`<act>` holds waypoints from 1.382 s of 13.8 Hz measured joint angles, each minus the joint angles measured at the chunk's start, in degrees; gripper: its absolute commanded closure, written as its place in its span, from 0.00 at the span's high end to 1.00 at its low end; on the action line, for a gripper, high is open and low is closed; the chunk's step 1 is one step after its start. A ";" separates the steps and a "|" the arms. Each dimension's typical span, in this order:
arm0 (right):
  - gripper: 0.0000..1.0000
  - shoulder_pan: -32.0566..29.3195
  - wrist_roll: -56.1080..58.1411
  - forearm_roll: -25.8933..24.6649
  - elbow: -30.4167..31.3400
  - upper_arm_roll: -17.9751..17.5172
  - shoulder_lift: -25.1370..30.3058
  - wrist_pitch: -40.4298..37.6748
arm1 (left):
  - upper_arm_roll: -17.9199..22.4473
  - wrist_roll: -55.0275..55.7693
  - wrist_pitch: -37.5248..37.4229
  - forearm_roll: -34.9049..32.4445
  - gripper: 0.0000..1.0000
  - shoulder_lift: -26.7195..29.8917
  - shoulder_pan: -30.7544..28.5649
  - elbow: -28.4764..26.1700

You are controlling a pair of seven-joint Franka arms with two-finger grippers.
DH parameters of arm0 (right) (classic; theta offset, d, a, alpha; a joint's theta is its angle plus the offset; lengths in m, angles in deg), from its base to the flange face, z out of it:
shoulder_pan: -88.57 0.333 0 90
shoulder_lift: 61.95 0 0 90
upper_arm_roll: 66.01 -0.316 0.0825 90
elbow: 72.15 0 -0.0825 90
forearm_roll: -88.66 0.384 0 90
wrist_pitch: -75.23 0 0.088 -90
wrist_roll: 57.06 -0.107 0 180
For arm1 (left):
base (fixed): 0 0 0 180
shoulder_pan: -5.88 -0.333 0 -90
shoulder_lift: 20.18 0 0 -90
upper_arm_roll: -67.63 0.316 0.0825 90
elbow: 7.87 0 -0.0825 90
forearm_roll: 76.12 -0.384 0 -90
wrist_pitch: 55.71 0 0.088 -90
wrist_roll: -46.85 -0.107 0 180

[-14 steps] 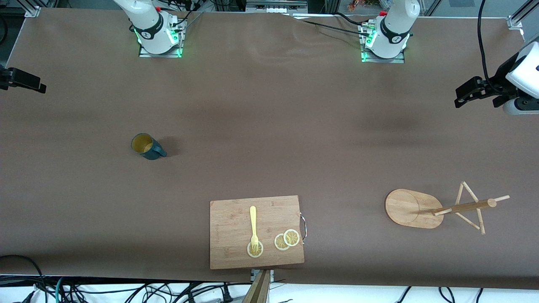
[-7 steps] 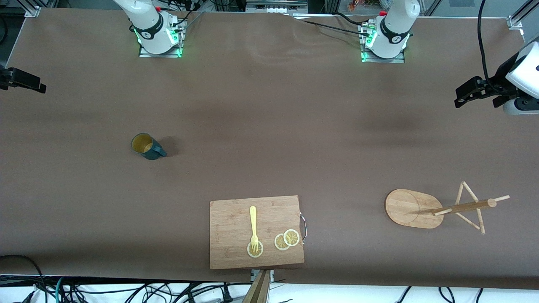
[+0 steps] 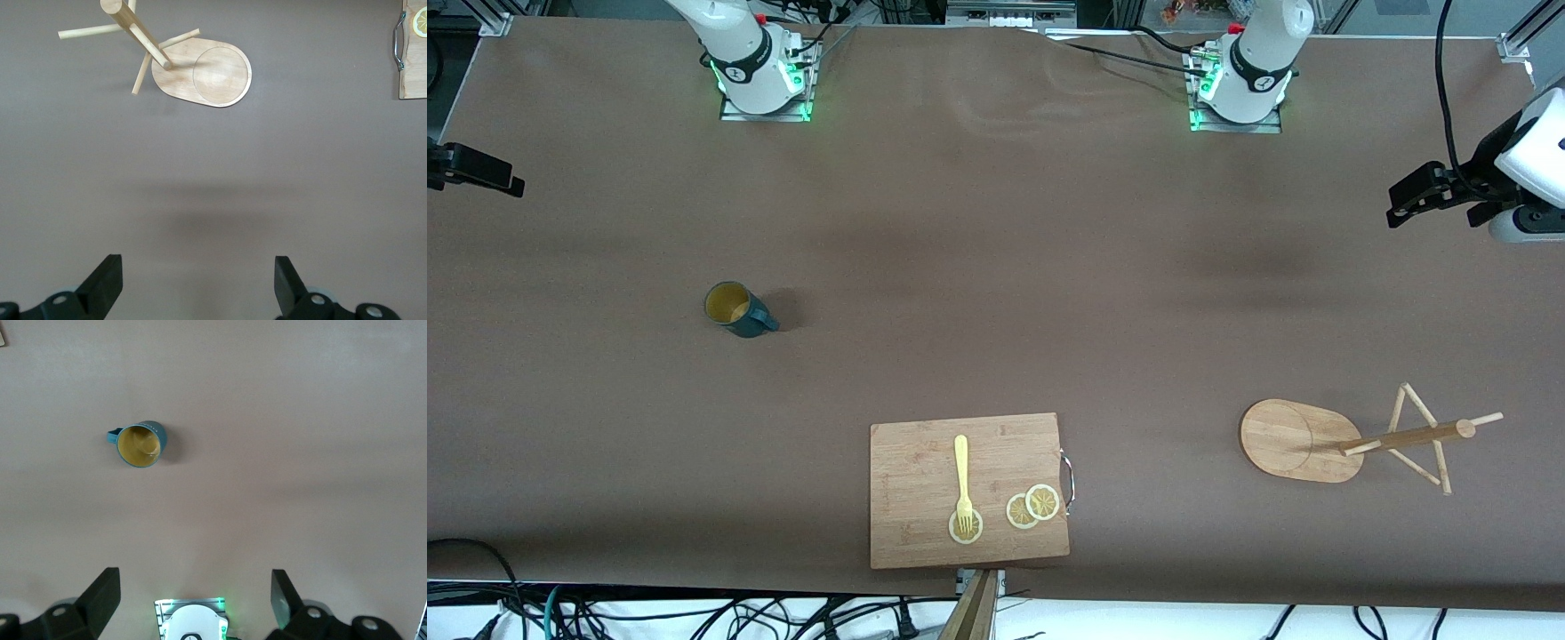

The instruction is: Pass cup and hang on rack

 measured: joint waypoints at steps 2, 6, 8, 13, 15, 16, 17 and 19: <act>1.00 0.00 0.00 0.00 0.00 0.00 0.00 0.00 | 0.00 0.00 0.00 0.00 1.00 0.00 0.00 0.00; 1.00 0.00 0.00 0.18 0.00 0.00 -0.01 0.00 | 0.00 0.00 0.00 0.00 1.00 0.00 0.00 0.00; 1.00 0.00 0.00 0.48 0.00 0.00 -0.09 0.12 | 0.00 0.00 0.00 0.00 1.00 0.00 0.00 0.00; 1.00 0.05 0.00 0.99 0.02 -0.05 -0.98 1.42 | 0.00 0.00 0.00 0.00 1.00 0.00 0.00 0.00; 1.00 0.08 0.00 1.31 0.07 -0.07 -2.04 1.67 | 0.00 0.00 0.00 0.00 1.00 0.00 0.00 0.00; 1.00 0.08 0.00 1.38 0.14 -0.07 -2.73 1.66 | 0.00 0.00 0.00 0.00 1.00 0.00 0.00 0.00; 1.00 0.08 0.00 1.44 0.25 -0.07 -3.58 1.66 | 0.00 0.00 0.00 0.00 1.00 0.00 0.00 0.00; 1.00 0.08 0.08 1.46 0.27 -0.07 -5.33 1.67 | 0.00 0.00 0.00 0.00 1.00 0.00 0.00 0.00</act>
